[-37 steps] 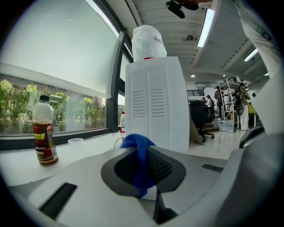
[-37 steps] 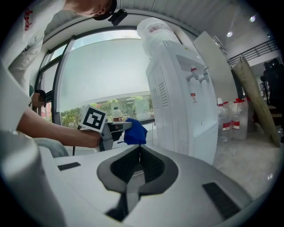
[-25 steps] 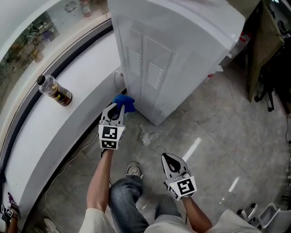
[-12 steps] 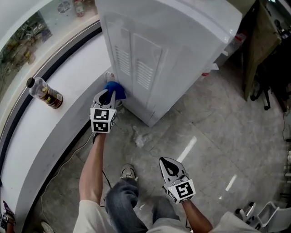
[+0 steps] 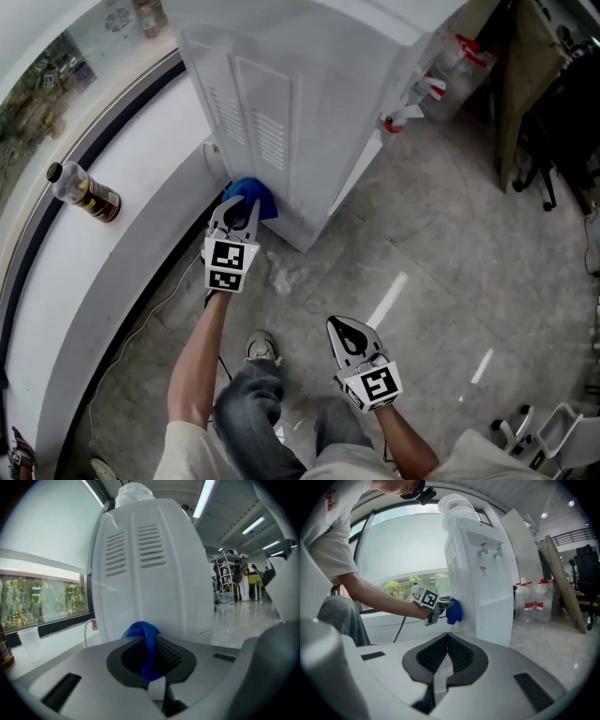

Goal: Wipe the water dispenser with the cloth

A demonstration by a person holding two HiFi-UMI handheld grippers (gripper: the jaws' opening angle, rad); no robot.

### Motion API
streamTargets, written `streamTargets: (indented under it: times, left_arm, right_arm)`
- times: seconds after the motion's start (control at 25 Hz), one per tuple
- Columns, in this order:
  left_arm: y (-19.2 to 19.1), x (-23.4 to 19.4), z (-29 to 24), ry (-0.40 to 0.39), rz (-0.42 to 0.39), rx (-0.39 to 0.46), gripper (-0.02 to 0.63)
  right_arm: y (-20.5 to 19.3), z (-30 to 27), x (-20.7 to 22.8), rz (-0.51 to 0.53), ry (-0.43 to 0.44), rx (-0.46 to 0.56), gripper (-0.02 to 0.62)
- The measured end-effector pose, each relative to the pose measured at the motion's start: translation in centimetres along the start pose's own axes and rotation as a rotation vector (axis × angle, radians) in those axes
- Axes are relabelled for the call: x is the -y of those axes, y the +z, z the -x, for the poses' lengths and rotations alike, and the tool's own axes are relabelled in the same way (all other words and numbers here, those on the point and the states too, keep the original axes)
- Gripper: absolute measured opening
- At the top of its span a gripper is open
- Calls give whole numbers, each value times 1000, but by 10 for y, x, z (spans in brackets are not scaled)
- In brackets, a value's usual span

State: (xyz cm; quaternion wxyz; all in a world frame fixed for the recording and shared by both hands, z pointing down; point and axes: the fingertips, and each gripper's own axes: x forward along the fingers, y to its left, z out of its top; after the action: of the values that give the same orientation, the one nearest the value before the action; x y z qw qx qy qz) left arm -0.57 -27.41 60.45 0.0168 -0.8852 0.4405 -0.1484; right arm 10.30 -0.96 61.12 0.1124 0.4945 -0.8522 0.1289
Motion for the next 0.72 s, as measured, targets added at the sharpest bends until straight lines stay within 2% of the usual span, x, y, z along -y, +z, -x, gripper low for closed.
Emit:
streamTargets:
  times: [0.12, 0.44, 0.6, 0.72]
  left_arm:
    - [4, 49, 5, -87, -63, 4, 37]
    - [10, 136, 15, -231, -75, 29, 37]
    - [6, 140, 21, -229, -69, 27, 37]
    - [2, 111, 25, -182, -21, 27, 37]
  right_arm:
    - [-4, 8, -2, 3, 2, 1, 15]
    - [-15, 26, -10, -3, 9, -2, 15]
    - [-15, 27, -16, 3, 19, 1, 15]
    - [-16, 24, -17, -4, 23, -3, 15]
